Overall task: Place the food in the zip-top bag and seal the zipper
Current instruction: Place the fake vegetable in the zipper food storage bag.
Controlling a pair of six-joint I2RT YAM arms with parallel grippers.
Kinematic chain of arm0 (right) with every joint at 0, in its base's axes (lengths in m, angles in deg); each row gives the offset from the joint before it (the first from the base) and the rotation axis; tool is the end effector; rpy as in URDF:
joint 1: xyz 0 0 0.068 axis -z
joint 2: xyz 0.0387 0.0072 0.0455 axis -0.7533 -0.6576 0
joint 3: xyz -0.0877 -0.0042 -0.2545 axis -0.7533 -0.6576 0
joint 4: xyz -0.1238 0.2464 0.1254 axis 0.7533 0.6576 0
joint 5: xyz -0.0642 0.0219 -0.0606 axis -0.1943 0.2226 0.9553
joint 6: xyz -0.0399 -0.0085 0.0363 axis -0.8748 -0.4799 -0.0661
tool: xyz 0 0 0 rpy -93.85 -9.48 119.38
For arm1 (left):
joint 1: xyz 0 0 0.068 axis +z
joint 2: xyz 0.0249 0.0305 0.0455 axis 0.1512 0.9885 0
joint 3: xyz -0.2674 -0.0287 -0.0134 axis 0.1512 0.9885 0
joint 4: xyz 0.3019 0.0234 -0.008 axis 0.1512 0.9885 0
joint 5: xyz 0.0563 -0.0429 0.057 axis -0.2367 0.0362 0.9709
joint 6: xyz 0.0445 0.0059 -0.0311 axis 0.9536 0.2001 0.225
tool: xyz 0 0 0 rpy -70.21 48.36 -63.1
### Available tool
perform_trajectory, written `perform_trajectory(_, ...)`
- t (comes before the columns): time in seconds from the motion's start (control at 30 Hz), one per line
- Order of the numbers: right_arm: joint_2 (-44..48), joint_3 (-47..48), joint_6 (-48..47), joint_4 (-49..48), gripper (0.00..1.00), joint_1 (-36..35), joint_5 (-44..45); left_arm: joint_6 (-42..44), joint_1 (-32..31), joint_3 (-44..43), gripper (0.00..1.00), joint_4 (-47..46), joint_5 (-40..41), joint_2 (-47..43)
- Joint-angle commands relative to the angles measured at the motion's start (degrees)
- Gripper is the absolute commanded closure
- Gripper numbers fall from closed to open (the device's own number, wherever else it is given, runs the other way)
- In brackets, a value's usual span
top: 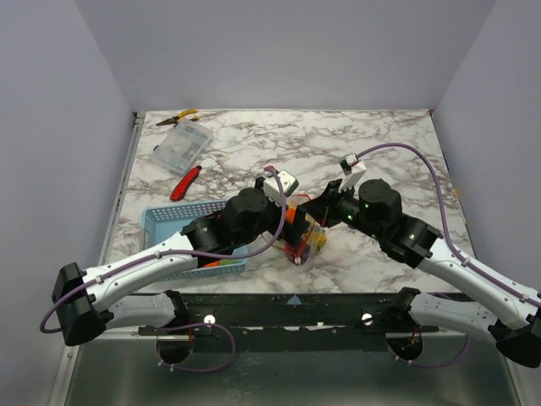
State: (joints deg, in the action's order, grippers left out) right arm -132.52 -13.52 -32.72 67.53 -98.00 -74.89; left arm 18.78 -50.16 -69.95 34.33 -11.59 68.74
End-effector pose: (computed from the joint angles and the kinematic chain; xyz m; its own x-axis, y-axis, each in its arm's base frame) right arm 0.1758 0.2008 0.3397 -0.5351 0.1683 -0.8278 -0.5321 0.6940 0.4850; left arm 0.1661 -0.2645 0.3128 -0.3816 0.0942 -0.9195 0.6961 0.6837 -0.2189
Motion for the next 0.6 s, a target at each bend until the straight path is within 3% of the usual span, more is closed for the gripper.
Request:
perform_trajectory(0.0, 0.6, 0.6, 0.1, -2.7, 0.99, -0.2, -1.0, -2.7, 1.0, -0.9, 0.03, 7.9, -0.8, -4.9)
perform_trajectory(0.17, 0.3, 0.7, -0.3, -2.5, 0.99, -0.1, -1.0, -5.3, 1.7, 1.7, 0.08, 13.6, 1.9, -12.3)
perform_trajectory(0.33, -0.2, 0.9, -0.3, -2.7, 0.99, -0.1, -1.6, -9.4, 3.1, 5.7, 0.2, 15.6, 2.2, -19.5)
perform_trajectory(0.47, -0.5, 1.0, -0.2, -2.8, 0.99, -0.1, -1.7, -13.1, 4.6, 9.2, 0.35, 14.3, -2.3, -21.1)
perform_trajectory(0.57, -0.5, 0.9, 0.1, -2.9, 0.99, -0.1, -1.7, -16.0, 5.6, 11.7, 0.56, 12.1, -6.2, -20.9)
